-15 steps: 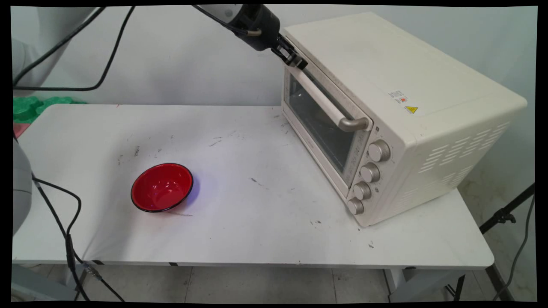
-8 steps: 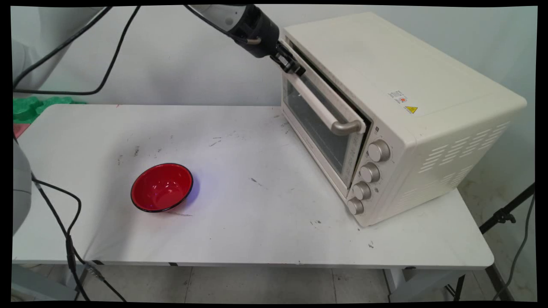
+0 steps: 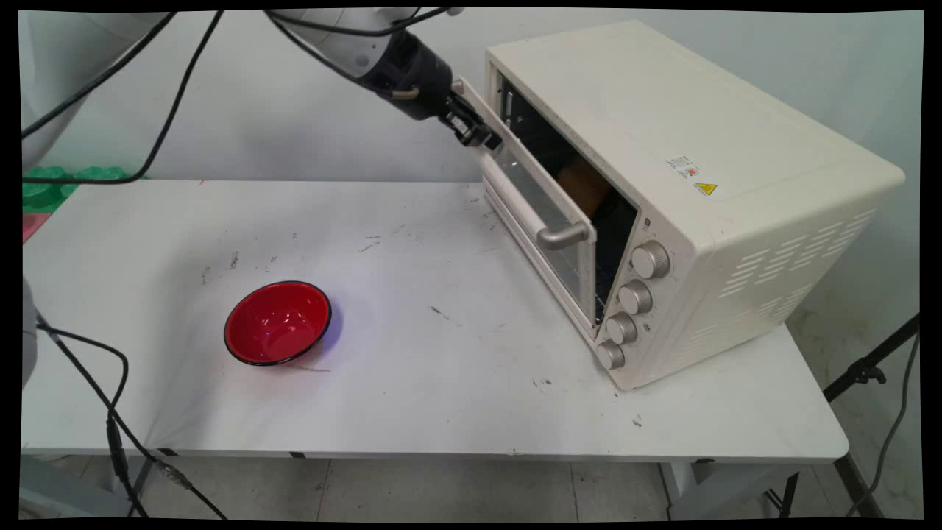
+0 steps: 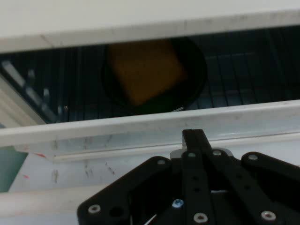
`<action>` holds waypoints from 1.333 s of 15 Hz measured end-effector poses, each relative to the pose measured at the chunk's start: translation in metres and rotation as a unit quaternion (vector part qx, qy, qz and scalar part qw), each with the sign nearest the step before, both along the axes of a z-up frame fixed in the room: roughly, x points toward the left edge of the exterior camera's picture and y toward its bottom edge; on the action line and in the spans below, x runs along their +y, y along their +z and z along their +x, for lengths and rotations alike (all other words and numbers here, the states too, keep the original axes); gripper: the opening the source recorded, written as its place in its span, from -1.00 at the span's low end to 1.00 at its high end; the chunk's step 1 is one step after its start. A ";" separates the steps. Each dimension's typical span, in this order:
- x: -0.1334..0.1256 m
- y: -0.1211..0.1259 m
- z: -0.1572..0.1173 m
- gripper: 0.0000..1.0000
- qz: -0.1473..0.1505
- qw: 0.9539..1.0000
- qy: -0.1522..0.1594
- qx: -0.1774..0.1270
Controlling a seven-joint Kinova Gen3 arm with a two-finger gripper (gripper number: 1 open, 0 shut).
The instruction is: Open the oven
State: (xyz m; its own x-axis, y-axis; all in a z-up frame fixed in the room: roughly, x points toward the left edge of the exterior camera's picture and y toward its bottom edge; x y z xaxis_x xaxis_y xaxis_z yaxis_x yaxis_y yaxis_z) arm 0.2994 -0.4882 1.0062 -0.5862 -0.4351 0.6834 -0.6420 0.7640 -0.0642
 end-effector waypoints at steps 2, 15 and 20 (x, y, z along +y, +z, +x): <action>0.008 -0.007 0.009 -1.00 0.000 1.000 0.000 0.005; 0.051 -0.065 0.080 -1.00 -0.008 1.000 0.006 0.020; 0.063 -0.090 0.100 -1.00 -0.004 1.000 0.006 0.017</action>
State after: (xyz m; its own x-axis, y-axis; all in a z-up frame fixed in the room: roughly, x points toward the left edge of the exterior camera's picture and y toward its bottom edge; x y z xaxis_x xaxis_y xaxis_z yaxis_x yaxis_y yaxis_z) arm 0.3994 -0.4257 0.9166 -0.5580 -0.4363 0.7059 -0.6526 0.7562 -0.0485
